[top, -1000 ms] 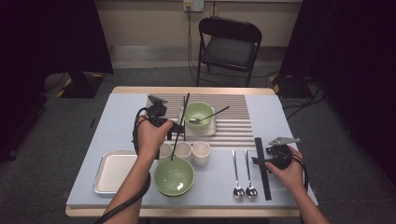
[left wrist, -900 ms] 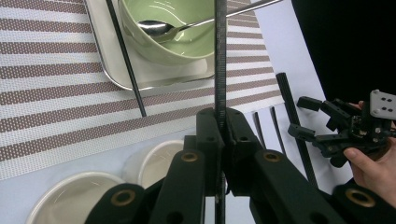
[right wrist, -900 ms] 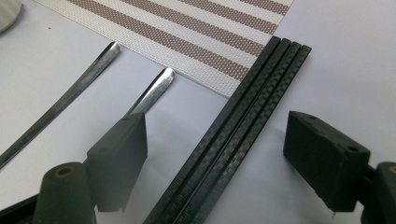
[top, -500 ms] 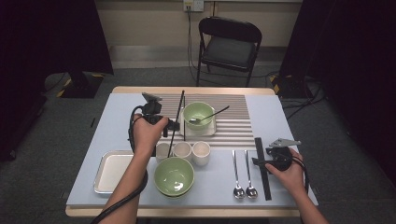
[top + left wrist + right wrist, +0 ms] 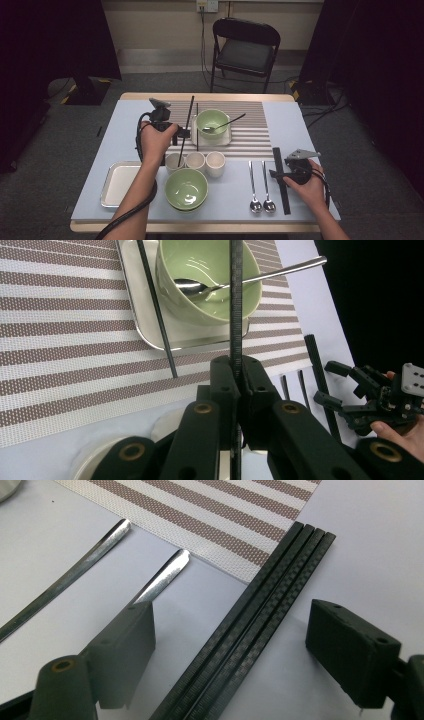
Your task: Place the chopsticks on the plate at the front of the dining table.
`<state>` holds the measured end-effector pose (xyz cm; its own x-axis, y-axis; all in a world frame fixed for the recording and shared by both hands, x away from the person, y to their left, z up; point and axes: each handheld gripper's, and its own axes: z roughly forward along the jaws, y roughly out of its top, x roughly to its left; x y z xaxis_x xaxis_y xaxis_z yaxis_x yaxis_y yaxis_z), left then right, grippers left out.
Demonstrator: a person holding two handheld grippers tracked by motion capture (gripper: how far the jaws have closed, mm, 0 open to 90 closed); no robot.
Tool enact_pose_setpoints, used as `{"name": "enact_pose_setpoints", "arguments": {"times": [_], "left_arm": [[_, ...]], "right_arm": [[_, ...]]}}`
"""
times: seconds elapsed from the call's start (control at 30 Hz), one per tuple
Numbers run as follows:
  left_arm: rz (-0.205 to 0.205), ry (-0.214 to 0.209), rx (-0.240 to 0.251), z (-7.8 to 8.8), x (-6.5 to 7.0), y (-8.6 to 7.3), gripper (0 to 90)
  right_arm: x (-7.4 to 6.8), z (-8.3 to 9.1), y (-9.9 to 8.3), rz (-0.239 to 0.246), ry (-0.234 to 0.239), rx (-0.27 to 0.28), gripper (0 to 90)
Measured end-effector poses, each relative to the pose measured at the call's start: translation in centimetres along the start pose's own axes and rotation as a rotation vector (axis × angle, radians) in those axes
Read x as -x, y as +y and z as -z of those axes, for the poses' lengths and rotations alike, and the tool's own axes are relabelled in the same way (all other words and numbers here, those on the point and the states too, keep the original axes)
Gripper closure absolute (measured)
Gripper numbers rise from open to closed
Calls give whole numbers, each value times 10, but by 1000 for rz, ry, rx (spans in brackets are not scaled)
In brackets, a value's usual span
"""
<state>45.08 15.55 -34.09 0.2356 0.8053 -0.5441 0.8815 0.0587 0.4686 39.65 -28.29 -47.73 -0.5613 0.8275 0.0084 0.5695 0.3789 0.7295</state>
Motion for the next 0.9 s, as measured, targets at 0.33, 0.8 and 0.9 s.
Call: {"name": "enact_pose_setpoints", "arguments": {"times": [0.33, 0.8, 0.9], "left_arm": [[9, -3, 5, -2, -2, 3, 861], [16, -2, 8, -12, -3, 11, 861], [23, -1, 7, -14, -3, 13, 862]], "right_arm": [[-1, 0, 0, 12, -1, -2, 172], [-1, 0, 0, 12, -1, -2, 171], [-1, 0, 0, 14, -1, -1, 171]]}}
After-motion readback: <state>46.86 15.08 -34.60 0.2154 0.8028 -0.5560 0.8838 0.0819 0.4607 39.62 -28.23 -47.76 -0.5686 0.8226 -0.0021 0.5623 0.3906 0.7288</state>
